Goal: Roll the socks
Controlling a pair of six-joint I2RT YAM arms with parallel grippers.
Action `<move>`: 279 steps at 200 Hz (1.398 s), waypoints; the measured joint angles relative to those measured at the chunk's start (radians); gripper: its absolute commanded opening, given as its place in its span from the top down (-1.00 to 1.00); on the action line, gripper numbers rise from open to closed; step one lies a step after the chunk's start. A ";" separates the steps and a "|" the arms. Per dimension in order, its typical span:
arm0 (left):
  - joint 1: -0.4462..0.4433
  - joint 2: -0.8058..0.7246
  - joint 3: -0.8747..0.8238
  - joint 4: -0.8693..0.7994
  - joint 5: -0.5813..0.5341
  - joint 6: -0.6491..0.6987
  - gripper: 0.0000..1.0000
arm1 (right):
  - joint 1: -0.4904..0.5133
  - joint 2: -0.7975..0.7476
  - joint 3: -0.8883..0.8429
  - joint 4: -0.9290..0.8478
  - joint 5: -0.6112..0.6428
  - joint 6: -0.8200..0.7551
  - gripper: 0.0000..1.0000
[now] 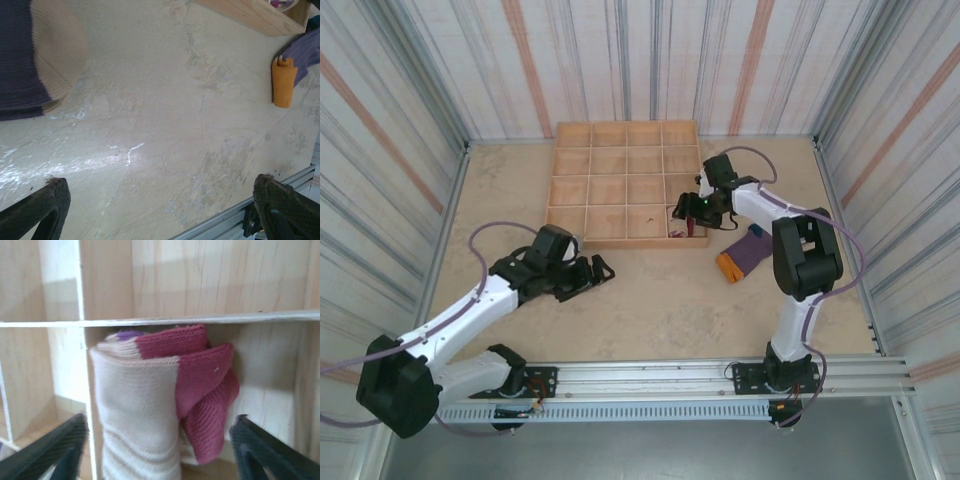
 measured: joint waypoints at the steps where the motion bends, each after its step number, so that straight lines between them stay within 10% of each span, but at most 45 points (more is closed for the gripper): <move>1: -0.001 0.002 0.000 0.002 0.000 -0.001 -0.93 | 0.000 -0.003 -0.001 -0.001 0.001 0.001 -0.98; 150: -0.093 0.265 0.098 0.202 0.077 -0.050 -0.89 | 0.005 -0.684 -0.615 -0.088 0.225 0.016 -0.64; 279: -0.118 0.253 0.108 0.214 0.076 -0.058 -0.88 | 0.008 -0.416 -0.540 0.018 0.362 0.019 -0.34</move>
